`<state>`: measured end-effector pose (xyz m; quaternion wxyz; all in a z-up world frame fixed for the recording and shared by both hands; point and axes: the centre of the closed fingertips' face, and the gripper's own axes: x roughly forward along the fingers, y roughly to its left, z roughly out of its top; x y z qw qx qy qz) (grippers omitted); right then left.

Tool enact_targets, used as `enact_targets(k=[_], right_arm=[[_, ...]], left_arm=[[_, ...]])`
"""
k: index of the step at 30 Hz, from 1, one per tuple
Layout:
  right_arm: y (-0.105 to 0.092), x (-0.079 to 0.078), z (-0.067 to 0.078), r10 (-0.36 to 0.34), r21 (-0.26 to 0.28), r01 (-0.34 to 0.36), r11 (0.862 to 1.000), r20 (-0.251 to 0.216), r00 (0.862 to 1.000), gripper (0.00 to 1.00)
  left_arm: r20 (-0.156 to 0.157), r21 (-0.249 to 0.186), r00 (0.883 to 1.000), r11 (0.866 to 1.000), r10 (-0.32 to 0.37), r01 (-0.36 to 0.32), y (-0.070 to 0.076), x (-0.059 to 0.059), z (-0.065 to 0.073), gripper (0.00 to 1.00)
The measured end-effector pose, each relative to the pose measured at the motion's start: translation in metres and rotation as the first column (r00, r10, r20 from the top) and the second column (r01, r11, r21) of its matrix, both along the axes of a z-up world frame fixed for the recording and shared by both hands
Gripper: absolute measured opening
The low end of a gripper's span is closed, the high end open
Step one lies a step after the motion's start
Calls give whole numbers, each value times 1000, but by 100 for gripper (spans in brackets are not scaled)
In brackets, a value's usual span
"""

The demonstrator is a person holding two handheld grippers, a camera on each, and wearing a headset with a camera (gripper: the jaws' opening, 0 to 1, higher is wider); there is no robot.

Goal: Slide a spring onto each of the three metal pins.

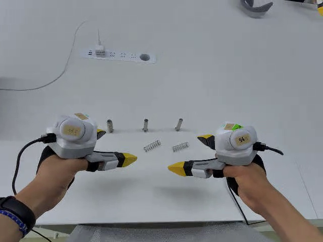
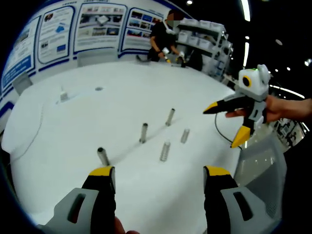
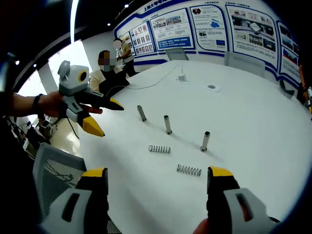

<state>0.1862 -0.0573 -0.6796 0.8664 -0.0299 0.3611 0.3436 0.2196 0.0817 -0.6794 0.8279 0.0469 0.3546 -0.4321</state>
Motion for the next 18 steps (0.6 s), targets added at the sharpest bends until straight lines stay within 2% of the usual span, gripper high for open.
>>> enact_targets(k=[7, 11, 14, 16, 18], right_arm=[[-4, -3, 1, -8, 0, 8, 1000, -4, 1000, 85], [-7, -4, 1, -12, 2, 12, 1000, -4, 1000, 85], [-8, -6, 1, -15, 11, 15, 1000, -13, 1000, 86], [-9, -7, 0, -25, 16, 25, 1000, -17, 1000, 86], [-8, -8, 0, -31, 26, 31, 999, -16, 999, 86]], left_arm=[[-9, 14, 999, 999, -51, 51, -19, -2, -8, 73], [-8, 28, 997, 996, -79, 79, -30, 2, -16, 71], [-12, 10, 996, 996, -91, 91, -38, 5, -19, 69], [-23, 26, 994, 994, -108, 109, -42, 8, -29, 68], [-25, 29, 993, 993, -116, 117, -47, 8, -31, 67]])
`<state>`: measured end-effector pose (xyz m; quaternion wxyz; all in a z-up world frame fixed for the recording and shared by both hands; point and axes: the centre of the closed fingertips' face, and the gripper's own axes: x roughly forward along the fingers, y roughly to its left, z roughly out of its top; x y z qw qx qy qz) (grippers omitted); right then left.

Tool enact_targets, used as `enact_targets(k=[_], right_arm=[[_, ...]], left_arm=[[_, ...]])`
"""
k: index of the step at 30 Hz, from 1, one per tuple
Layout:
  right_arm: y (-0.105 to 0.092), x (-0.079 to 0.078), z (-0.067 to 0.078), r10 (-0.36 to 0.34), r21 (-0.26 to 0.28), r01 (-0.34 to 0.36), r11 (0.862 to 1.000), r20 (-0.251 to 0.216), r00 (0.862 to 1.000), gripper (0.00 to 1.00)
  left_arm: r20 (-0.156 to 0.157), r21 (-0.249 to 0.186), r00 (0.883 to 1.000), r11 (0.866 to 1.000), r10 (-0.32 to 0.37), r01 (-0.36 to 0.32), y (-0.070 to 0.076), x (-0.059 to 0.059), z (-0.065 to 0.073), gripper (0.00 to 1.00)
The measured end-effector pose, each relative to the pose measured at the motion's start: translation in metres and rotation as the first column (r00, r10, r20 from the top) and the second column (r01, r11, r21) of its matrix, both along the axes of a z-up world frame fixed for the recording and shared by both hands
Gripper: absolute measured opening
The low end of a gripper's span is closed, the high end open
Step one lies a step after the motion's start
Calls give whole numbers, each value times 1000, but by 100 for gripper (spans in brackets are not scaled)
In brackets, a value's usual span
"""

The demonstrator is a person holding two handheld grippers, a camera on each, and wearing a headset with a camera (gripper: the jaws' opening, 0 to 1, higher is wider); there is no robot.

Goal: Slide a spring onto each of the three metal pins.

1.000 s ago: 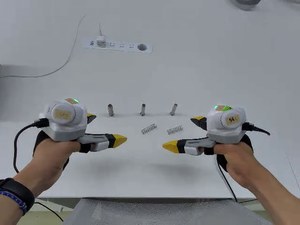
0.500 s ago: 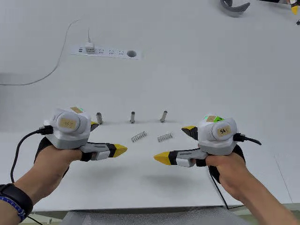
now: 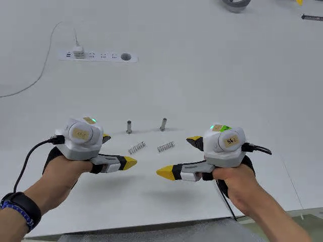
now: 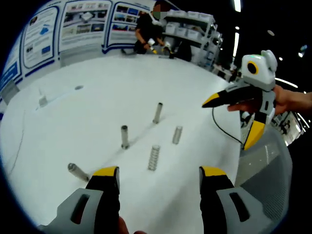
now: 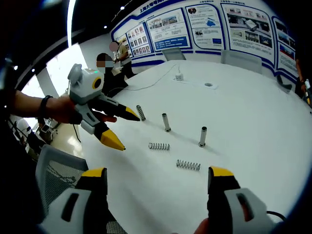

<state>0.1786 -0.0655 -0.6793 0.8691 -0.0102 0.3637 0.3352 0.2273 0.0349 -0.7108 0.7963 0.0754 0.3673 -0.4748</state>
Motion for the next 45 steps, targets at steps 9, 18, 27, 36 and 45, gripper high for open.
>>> enact_targets(k=[9, 18, 27, 36, 45], right_arm=[[0, -1, 0, -15, 23, 15, 1000, -8, 1000, 85], [-2, 2, 1, -28, 37, 29, 999, -6, 1000, 85], [2, -1, -1, -26, 49, 26, 998, -18, 1000, 85], [1, -3, -3, -26, 56, 27, 998, -30, 999, 85], [-1, -7, -5, -40, 58, 43, 997, -42, 998, 85]], left_arm=[[10, 18, 1000, 999, -29, 29, -16, 3, -11, 56], [-1, 38, 999, 999, -37, 37, -22, 7, -19, 47], [-5, 83, 999, 996, -45, 45, -25, 8, -30, 33], [-17, 105, 1000, 994, -18, 20, -24, 10, -41, 24], [-11, 109, 1000, 994, -17, 18, -25, 10, -47, 20]])
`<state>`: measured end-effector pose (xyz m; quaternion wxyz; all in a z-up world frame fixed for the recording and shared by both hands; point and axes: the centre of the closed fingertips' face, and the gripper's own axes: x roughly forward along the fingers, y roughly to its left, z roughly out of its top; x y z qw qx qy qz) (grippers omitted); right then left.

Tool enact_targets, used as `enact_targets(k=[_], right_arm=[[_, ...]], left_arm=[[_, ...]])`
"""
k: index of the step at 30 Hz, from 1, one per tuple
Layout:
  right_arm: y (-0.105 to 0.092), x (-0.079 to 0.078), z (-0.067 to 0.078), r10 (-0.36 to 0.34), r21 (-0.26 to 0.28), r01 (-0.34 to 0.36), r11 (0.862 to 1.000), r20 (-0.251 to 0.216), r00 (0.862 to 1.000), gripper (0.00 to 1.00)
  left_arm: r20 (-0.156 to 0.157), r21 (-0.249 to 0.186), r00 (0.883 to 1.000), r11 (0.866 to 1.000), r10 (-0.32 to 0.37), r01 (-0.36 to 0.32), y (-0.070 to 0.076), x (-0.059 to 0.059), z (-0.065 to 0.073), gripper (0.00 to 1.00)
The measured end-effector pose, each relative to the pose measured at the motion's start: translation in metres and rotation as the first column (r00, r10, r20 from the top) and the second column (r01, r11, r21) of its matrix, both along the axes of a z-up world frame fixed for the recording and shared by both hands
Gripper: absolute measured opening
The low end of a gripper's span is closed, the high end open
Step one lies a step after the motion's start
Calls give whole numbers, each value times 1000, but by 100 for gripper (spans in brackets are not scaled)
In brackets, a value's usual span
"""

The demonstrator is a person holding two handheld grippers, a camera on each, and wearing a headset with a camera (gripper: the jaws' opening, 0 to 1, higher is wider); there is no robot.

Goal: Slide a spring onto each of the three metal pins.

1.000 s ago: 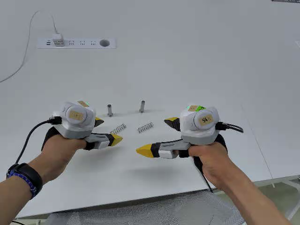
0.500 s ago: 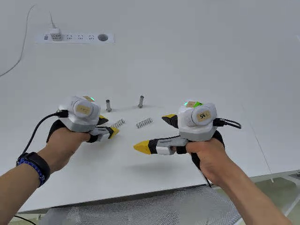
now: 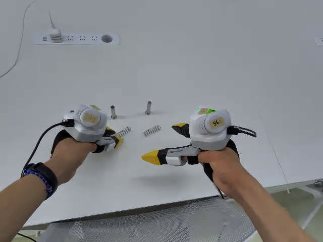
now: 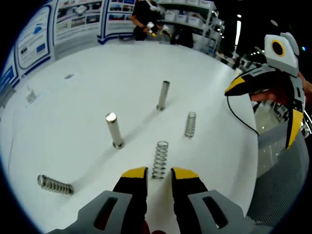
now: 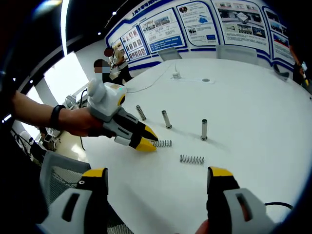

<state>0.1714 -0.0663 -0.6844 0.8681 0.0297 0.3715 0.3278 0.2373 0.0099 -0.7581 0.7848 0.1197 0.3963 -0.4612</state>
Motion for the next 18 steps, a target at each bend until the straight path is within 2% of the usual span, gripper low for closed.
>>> enact_targets(k=[4, 7, 9, 10, 13, 16, 17, 18], right_arm=[[-1, -2, -2, -1, -7, 1, 1000, -7, 1000, 85], [0, -2, -1, -2, -7, 2, 1000, -7, 1000, 85], [1, -2, 0, 1, -9, -1, 1000, -6, 1000, 85], [2, -2, 0, 1, -8, -1, 1000, -6, 1000, 85], [5, -3, 0, 4, -3, -4, 1000, -3, 1000, 85], [7, -3, 1, 8, -2, -8, 1000, -1, 1000, 85], [7, -4, 1, 8, -2, -8, 1000, -2, 1000, 85], [7, -4, 1, 8, -1, -8, 1000, -2, 1000, 85]], left_arm=[[19, 2, 1000, 1000, -9, 9, -2, 1, 0, 18], [45, 26, 999, 1000, -2, 1, 1, 6, -2, 12], [12, 21, 999, 999, 35, -35, 2, 8, -3, 11], [-3, 20, 1000, 999, 27, -27, 2, 6, -3, 11], [-1, 33, 1000, 999, 16, -16, 4, 4, -3, 11], [-7, 27, 1000, 1000, 12, -12, 6, 0, 1, 11], [-12, 29, 1000, 999, 15, -15, 8, -1, 2, 11], [-34, 39, 999, 999, 36, -35, 11, -3, 2, 11]])
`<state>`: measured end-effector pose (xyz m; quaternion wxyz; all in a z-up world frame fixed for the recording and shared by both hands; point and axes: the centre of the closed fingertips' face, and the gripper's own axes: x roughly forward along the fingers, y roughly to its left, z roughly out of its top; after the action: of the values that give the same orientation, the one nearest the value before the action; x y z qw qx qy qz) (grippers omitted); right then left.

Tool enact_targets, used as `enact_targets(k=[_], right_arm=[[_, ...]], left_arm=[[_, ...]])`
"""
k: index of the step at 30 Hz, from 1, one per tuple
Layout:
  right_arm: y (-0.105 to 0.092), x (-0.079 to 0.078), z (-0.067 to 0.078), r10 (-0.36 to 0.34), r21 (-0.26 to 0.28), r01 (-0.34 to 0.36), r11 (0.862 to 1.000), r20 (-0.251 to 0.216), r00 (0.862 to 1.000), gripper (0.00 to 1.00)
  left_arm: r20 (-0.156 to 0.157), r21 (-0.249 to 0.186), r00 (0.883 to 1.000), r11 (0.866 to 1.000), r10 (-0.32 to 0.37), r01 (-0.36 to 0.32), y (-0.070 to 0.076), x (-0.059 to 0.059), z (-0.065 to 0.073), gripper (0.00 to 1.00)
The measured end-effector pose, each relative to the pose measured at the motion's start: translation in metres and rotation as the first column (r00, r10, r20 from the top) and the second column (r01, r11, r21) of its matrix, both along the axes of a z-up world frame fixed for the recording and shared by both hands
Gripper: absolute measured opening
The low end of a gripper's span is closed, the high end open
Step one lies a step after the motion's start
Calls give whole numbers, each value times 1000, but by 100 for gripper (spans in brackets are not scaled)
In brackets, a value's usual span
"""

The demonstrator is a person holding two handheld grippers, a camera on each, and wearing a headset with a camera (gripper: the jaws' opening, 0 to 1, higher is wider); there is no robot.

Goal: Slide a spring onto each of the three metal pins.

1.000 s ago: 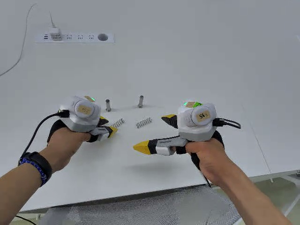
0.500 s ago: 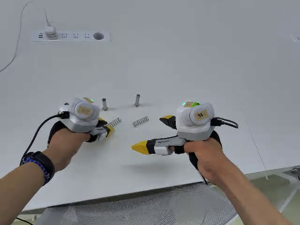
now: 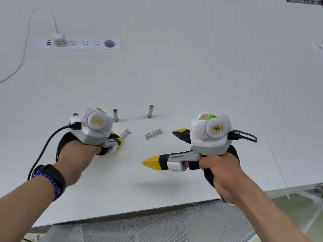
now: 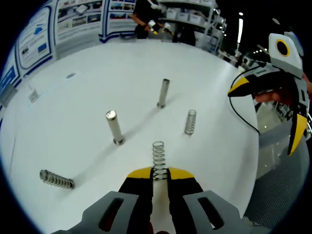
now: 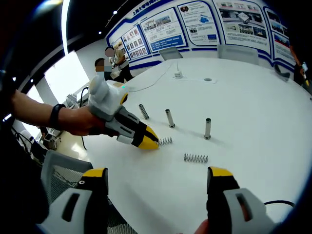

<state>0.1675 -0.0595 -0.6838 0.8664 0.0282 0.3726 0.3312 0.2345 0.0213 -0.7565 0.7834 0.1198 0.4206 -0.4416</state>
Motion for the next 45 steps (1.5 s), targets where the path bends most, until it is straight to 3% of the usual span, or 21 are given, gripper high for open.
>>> enact_targets(k=[1, 9, 14, 26, 37, 39, 45], right_arm=[[0, -1, 0, -1, 2, 1, 1000, -1, 1000, 85], [5, -7, -1, -3, 25, 3, 1000, -10, 1000, 84], [10, -11, -4, 7, 26, -6, 1000, -18, 1000, 84], [16, -14, -3, 24, 32, -23, 999, -26, 999, 83], [29, -3, 10, 32, 92, -31, 995, -8, 999, 79], [33, 1, 13, 31, 114, -30, 993, -4, 1000, 78], [48, 5, 16, 52, 142, -51, 989, -8, 999, 75]], left_arm=[[-11, -5, 1000, 1000, 19, -19, 3, -1, 2, 11], [-9, -16, 1000, 1000, 17, -17, 19, -15, 10, 11], [5, -17, 1000, 1000, 13, -13, 27, -20, 16, 10], [27, -39, 999, 999, 25, -24, 38, -19, 25, 10], [60, -74, 997, 996, 48, -44, 47, -16, 53, 10], [53, -91, 996, 994, 69, -63, 50, -15, 52, 10], [71, -105, 994, 992, 79, -71, 53, -21, 68, 10]])
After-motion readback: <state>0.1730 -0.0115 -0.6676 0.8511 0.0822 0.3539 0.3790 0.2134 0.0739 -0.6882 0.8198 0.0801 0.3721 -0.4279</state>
